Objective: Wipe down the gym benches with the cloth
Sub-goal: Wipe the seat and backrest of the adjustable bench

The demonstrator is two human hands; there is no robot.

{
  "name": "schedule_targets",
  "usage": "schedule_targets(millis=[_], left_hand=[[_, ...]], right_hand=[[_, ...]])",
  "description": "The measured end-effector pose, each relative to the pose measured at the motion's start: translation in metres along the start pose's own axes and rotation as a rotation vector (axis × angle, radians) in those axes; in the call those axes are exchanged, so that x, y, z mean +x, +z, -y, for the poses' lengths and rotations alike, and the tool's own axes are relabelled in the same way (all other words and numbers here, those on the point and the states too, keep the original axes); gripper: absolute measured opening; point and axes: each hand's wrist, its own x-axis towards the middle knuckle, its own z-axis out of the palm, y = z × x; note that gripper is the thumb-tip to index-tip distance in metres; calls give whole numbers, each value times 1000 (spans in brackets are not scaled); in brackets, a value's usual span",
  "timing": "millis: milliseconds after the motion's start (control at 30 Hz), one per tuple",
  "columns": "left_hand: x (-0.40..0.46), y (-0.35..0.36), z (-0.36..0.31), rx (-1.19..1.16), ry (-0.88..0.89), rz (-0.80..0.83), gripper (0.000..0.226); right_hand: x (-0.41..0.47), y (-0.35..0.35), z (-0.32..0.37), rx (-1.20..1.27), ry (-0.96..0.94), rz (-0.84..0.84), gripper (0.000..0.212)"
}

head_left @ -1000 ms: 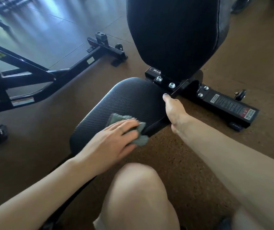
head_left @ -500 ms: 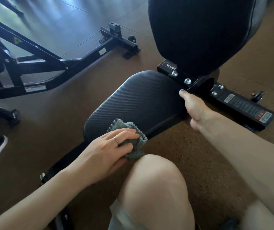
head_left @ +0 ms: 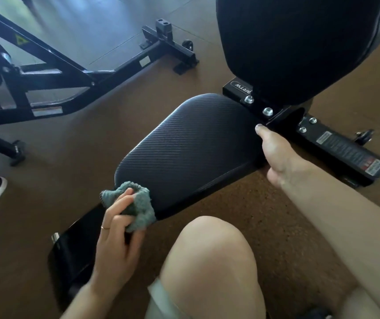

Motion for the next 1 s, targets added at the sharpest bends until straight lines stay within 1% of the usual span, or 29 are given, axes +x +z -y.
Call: schedule_targets(millis=[67, 100, 133, 200, 267, 367, 467, 567, 633, 733, 867, 933, 1000], left_hand=[[4, 13, -18, -60, -300, -241, 8], [13, 18, -26, -96, -430, -327, 9], [25, 20, -30, -119, -533, -372, 9], [55, 19, -27, -132, -704, -367, 9], [87, 14, -18, -105, -830, -288, 18], [129, 5, -5, -54, -889, -124, 18], [168, 11, 6, 39, -852, 69, 14], [214, 39, 4, 125, -749, 273, 14], [240, 62, -6, 157, -669, 356, 16], [256, 86, -20, 208, -592, 377, 15], [249, 98, -27, 297, -449, 290, 10], [242, 110, -40, 283, -291, 257, 11], [230, 129, -63, 196, -61, 305, 12]], right_hand=[[1, 0, -1, 1, 0, 6, 46], [1, 0, -1, 0, -2, 9, 45], [0, 0, -1, -4, -1, 8, 43], [0, 2, -1, -12, -1, -8, 41], [0, 5, -1, -3, -2, -33, 44], [1, 6, 0, -5, 3, -68, 48], [1, 4, 2, -26, -3, -57, 46], [0, 4, 3, -35, 3, -41, 47], [0, 2, 3, -28, 7, -30, 48], [-1, 0, 3, -19, 22, -24, 51], [-1, 1, 4, -11, 43, -37, 58], [-2, 2, 5, -1, 55, -42, 54], [-10, 4, 10, 15, 72, -34, 41]])
